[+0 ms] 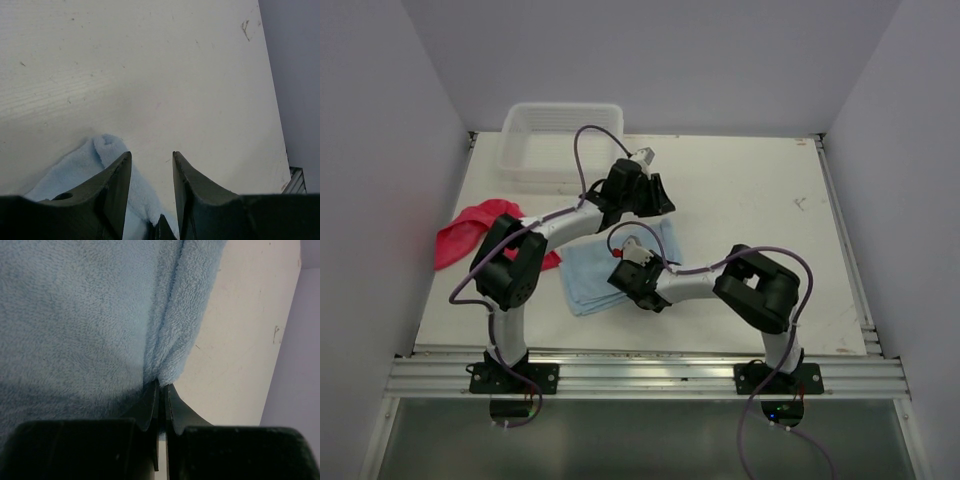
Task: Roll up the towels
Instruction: Roll the towel
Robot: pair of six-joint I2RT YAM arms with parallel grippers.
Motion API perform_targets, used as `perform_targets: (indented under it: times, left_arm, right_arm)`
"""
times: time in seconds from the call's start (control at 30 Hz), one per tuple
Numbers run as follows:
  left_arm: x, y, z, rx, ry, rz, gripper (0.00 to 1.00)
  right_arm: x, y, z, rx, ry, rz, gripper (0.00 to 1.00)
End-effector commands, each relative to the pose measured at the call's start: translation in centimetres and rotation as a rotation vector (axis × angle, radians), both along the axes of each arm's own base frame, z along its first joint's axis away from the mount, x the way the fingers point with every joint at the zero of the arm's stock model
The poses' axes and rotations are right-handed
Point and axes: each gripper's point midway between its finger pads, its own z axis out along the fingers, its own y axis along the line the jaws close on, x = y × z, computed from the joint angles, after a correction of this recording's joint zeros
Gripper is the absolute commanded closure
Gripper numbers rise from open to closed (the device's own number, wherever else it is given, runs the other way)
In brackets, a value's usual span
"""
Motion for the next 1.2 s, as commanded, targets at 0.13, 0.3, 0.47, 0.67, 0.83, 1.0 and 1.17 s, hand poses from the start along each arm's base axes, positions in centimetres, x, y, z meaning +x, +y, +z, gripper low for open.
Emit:
perform_targets:
  times: [0.13,0.3,0.47,0.67,0.83,1.0,1.17]
  left_arm:
    - [-1.6,-1.5,2.3,-0.07,-0.02,-0.082,0.59]
    - [-2.7,-2.5,1.6,-0.125,0.017,-0.145,0.59]
    - [-3.6,-2.9,-0.9,-0.122,0.07,-0.176,0.6]
    - [-4.1,-3.1,-3.4,-0.098,0.104,-0.197,0.61]
    - [-4.1,-2.3,-5.9,-0.031,0.136,-0.172,0.61]
    - [-3.7,-0.9,-8.1,0.065,0.141,-0.133,0.61]
    - [-3.9,0.0,-9.9,0.108,0.158,-0.109,0.62]
  right_arm:
    - [-0.3,0.6,-1.9,-0.022,0.054,0.003,1.0]
    - [-0.4,0.7,-2.3,-0.028,0.061,0.001,1.0]
    - [-0.4,0.7,-2.5,-0.035,0.068,0.003,1.0]
    - [-0.5,0.7,-2.7,-0.028,0.075,0.003,1.0]
    - [-0.5,0.8,-2.7,-0.017,0.08,0.003,1.0]
    - [-0.5,1.1,-2.3,0.002,0.076,0.002,1.0]
    - [-0.5,1.2,-1.8,0.035,0.066,-0.009,1.0]
